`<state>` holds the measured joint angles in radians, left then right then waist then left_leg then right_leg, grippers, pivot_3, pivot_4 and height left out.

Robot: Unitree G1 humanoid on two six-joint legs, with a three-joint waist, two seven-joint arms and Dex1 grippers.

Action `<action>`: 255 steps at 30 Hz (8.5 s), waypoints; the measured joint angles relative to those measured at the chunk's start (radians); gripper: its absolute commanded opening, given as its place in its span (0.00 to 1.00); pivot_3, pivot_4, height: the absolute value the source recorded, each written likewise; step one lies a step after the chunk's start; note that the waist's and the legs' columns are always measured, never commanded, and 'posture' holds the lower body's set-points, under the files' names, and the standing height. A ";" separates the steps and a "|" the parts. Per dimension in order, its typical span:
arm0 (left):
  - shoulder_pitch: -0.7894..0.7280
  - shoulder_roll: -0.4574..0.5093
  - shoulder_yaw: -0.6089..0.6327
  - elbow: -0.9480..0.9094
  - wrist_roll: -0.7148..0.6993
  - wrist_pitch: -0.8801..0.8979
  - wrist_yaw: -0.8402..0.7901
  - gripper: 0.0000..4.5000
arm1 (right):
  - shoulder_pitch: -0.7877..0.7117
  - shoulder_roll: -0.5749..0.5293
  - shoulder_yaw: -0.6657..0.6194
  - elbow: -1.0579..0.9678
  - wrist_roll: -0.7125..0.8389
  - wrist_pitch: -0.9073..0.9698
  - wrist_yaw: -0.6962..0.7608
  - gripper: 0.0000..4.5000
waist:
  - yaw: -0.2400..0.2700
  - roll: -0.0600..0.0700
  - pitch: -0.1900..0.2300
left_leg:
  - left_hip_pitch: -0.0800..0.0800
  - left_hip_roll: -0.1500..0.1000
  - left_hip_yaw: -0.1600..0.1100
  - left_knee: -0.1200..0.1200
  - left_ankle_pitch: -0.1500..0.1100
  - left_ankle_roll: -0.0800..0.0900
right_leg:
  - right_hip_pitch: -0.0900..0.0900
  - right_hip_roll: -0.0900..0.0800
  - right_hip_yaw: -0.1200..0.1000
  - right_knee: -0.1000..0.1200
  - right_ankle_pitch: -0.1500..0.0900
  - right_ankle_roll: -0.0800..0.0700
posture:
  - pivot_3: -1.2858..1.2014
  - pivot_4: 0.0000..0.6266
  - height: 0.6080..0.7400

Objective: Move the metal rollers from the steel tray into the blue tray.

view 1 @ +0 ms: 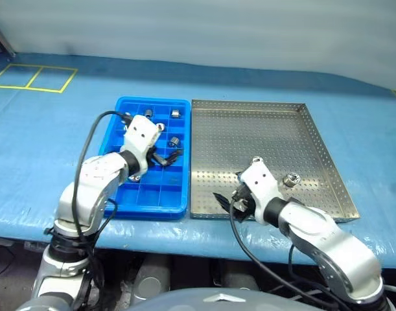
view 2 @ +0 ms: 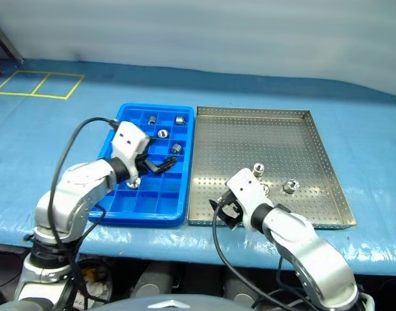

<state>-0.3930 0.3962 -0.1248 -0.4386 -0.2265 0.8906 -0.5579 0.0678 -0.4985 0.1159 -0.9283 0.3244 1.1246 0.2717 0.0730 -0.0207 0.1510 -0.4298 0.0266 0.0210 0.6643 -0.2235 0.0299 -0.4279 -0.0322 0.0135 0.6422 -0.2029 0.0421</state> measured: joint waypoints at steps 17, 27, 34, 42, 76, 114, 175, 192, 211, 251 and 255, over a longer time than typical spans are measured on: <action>-0.268 -0.141 -0.451 0.515 0.134 -0.309 -0.244 0.99 | 0.316 0.021 -0.175 -0.078 0.040 -0.095 -0.168 1.00 | -0.099 0.002 -0.001 | 0.001 0.001 0.001 0.000 0.000 0.000 | -0.001 0.006 0.005 0.001 0.000 0.000 | 0.48 0.24 1.00; -0.275 -0.150 -0.558 0.573 0.227 -0.458 -0.367 0.99 | 0.378 -0.022 -0.178 -0.079 0.118 -0.176 -0.269 1.00 | -0.111 0.002 -0.001 | 0.001 0.002 0.003 0.000 0.000 0.000 | -0.001 0.004 0.007 0.001 0.000 0.001 | 0.46 0.24 1.00; -0.272 -0.167 -0.570 0.613 0.280 -0.502 -0.386 0.99 | 0.381 -0.050 -0.177 -0.079 0.165 -0.199 -0.324 1.00 | -0.110 0.002 -0.001 | 0.001 0.002 0.003 0.000 0.000 0.001 | -0.001 0.004 0.007 0.001 0.000 0.001 | 0.46 0.24 1.00; -0.260 -0.227 -0.591 0.699 0.342 -0.567 -0.383 0.99 | 0.376 -0.076 -0.170 -0.079 0.204 -0.201 -0.371 1.00 | -0.110 0.003 -0.002 | 0.001 0.001 0.003 0.000 -0.002 0.002 | -0.001 0.004 0.008 0.000 -0.001 0.002 | 0.46 0.24 1.00; -0.085 -0.095 -0.145 0.210 0.177 -0.312 -0.264 0.40 | -0.004 -0.105 -0.031 0.002 0.266 -0.099 -0.283 1.00 | -0.083 0.003 -0.002 | 0.003 0.002 0.003 0.001 -0.002 0.003 | 0.000 0.006 0.009 0.002 0.000 0.004 | 0.58 0.24 1.00; 0.370 0.089 0.175 -0.394 0.121 0.311 0.168 1.00 | -0.426 0.023 0.360 0.408 -0.031 -0.282 0.212 1.00 | 0.247 0.001 0.000 | -0.002 0.002 0.002 -0.002 -0.004 -0.004 | -0.004 0.004 -0.004 0.000 -0.004 -0.003 | 0.68 0.24 1.00; 0.276 -0.199 -0.270 0.010 -0.016 -0.340 0.065 1.00 | -0.401 0.474 -0.159 0.718 -0.261 -0.063 -0.370 0.38 | -0.051 0.005 -0.001 | 0.002 0.001 0.001 -0.002 -0.003 -0.003 | -0.001 0.007 0.003 0.002 -0.003 -0.003 | 0.59 0.24 1.00; 0.446 -0.176 -0.096 -0.088 0.025 -0.371 0.234 1.00 | -0.677 0.474 0.097 0.691 -0.235 -0.051 -0.169 0.38 | 0.034 0.007 0.001 | 0.001 0.001 -0.001 -0.005 -0.003 -0.003 | -0.002 0.007 0.000 0.001 -0.003 -0.003 | 0.69 0.24 1.00; 0.530 -0.166 -0.056 -0.157 0.029 -0.371 0.309 1.00 | -0.683 0.554 0.158 0.893 -0.220 -0.184 -0.061 0.38 | 0.181 0.008 0.001 | -0.001 0.001 0.002 -0.008 -0.003 -0.005 | -0.005 0.007 -0.004 0.000 -0.005 -0.006 | 0.71 0.24 1.00; 0.302 -0.152 -0.266 0.037 0.026 -0.442 0.023 1.00 | -0.282 0.451 -0.299 0.347 -0.328 0.075 -0.366 0.99 | -0.052 0.009 0.001 | 0.002 0.002 0.001 -0.006 -0.002 -0.006 | -0.002 0.008 -0.001 0.002 -0.006 -0.007 | 0.55 0.24 1.00; 0.300 -0.156 -0.286 0.038 0.029 -0.451 0.012 1.00 | -0.278 0.500 -0.319 0.401 -0.355 0.027 -0.424 0.99 | -0.059 0.009 0.001 | 0.002 0.001 0.001 -0.006 -0.002 -0.006 | -0.003 0.008 0.002 0.002 -0.004 -0.005 | 0.55 0.24 1.00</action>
<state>-0.0925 0.2405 -0.4105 -0.4003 -0.1978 0.4401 -0.5460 -0.2098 0.0011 -0.2034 -0.5278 -0.0310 1.1521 -0.1521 0.0142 -0.0117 0.1521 -0.4276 0.0281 0.0218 0.6583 -0.2260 0.0236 -0.4305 -0.0244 0.0152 0.6437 -0.2073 0.0370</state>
